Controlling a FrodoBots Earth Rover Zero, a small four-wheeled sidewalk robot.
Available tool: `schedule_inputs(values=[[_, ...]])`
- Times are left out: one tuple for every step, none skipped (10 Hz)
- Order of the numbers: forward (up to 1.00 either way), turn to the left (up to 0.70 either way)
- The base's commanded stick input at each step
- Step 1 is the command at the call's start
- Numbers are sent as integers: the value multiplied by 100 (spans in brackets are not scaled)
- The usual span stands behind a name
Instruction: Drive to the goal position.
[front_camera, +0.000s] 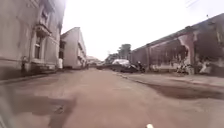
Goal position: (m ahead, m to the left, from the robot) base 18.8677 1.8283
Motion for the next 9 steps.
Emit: schedule_inputs(values=[[70, 0], [70, 0], [70, 0], [70, 0], [70, 0], [70, 0], [70, 0], [70, 0], [70, 0]])
